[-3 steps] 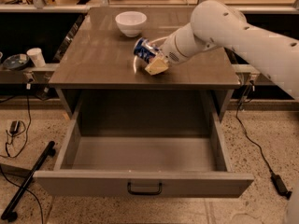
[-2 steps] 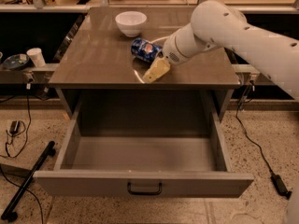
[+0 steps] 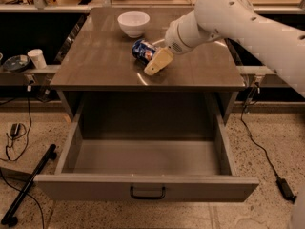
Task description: Pick pepsi can from top drawer and place on counter
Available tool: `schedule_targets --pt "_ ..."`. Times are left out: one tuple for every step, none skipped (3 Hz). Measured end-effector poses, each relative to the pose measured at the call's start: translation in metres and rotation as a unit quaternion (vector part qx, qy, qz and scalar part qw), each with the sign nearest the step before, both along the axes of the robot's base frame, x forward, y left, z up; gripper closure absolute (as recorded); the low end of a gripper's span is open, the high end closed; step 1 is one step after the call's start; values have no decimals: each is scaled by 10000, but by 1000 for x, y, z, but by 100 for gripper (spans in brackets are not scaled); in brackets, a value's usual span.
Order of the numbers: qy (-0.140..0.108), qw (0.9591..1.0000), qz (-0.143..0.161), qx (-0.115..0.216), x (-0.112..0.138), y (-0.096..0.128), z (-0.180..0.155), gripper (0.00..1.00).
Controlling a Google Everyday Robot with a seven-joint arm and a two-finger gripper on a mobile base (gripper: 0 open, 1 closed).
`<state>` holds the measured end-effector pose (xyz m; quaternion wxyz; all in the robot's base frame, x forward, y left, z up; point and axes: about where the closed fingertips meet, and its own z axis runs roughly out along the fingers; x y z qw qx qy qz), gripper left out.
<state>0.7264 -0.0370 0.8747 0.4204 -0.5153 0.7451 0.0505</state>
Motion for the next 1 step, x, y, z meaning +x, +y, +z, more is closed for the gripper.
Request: schedule_targets --pt "0 10000 0 0 0 0 0 0"
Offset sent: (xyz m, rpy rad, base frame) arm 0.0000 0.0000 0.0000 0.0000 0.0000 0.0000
